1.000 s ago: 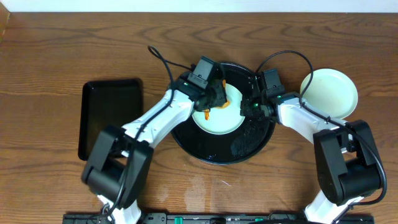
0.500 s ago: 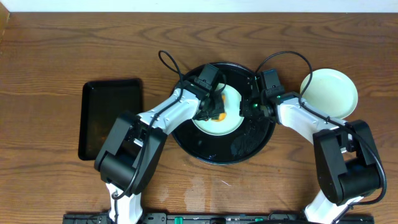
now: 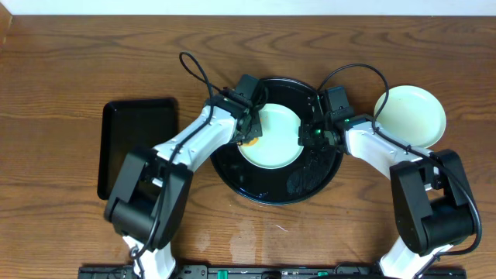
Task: Clean dirty plates on tray and stack at the side
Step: 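Wipe the plate with the sponge in the left gripper while right holds it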
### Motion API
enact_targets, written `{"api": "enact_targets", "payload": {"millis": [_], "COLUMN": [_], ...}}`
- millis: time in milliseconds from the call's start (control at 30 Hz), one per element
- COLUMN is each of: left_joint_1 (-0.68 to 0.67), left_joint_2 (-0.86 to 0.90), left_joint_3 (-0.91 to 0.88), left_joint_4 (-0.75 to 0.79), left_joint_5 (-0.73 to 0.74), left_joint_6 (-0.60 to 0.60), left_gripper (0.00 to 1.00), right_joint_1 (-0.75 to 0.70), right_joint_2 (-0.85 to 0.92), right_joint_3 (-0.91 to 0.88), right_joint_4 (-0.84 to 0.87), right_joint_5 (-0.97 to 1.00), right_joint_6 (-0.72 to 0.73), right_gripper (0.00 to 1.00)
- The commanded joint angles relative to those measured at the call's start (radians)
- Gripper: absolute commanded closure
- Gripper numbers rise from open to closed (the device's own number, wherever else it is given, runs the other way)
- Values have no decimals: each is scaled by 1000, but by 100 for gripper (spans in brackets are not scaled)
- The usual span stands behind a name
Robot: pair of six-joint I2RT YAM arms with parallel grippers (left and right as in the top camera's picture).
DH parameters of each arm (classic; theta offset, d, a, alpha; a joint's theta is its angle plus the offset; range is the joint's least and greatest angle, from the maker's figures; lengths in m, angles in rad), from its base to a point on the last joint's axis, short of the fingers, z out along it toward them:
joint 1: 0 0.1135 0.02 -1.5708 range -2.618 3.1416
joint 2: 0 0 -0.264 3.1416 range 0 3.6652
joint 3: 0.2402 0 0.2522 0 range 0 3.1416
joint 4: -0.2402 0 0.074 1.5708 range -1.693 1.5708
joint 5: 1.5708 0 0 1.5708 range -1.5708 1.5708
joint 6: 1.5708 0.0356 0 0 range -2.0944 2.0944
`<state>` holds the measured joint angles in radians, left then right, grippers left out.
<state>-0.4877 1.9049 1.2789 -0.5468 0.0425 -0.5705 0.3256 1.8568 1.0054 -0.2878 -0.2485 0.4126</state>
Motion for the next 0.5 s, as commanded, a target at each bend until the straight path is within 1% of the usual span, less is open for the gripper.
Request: {"api": "enact_targets", "payload": {"millis": [0,133,200,333,467], "left_joint_1": [7,3,-5,-28,-29], "left_joint_2": [-47,-39,-32,0,47], "left_joint_3": [21,17,14,14,14], "left_joint_4": [37,136,183,229,253], "left_joint_5": [53,247,293,294,294], "left_joint_6": [7,-11,-12,-22,-85], "left_gripper": [92,92,92,92,92], "right_joint_1": [9,9,9,9,9], "right_joint_2": [27,27,27,27,27], "right_joint_3": [2,2,2,2,2], "right_joint_4": [-11,-3,1,3,3], "right_joint_5": [13,13,13,12,12], "right_joint_6": [-10,-10,-9,-9,-9], "right_gripper": [99,99,99,99,99]}}
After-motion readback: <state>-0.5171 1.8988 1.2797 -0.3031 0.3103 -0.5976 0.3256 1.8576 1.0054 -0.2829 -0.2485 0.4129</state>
